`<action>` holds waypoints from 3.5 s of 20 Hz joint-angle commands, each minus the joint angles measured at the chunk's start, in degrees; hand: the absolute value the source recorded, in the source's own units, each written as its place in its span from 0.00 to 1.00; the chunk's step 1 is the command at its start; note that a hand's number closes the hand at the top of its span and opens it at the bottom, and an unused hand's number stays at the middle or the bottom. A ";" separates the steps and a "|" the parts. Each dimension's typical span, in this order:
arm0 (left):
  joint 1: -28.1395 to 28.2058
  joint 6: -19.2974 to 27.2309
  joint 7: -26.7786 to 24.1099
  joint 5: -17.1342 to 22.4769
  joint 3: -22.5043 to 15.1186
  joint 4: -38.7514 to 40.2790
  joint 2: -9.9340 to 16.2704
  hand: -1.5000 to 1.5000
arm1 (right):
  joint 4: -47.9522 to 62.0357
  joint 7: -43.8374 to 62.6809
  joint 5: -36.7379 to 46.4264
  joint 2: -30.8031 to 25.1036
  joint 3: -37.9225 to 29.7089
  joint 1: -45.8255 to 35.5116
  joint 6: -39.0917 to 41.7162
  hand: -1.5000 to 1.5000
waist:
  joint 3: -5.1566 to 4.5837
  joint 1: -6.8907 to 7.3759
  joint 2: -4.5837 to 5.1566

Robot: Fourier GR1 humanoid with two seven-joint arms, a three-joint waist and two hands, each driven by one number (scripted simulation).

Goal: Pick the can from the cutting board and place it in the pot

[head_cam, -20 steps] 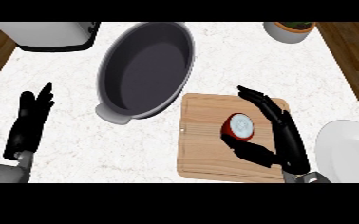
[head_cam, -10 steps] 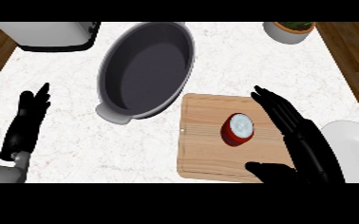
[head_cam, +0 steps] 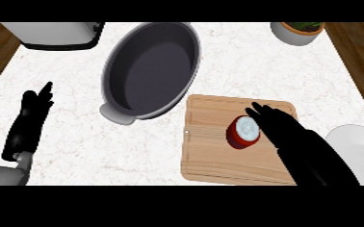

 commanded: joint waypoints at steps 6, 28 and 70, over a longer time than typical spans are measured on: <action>-4.22 -2.05 -2.26 -2.14 1.71 7.40 -4.08 0.50 | 2.22 15.87 -3.83 8.97 0.68 -6.57 12.79 0.00 | 0.15 -0.40 0.23; 0.83 -5.72 2.32 -10.85 7.45 -1.96 -9.24 0.50 | 23.41 -4.50 14.16 18.89 -5.27 -3.67 13.11 0.00 | 0.22 -0.12 0.13; 1.75 -14.14 2.67 -17.90 15.93 -4.09 -16.53 0.50 | 37.74 -26.52 33.78 25.80 -12.73 -3.16 3.95 1.00 | 0.22 -0.20 0.08</action>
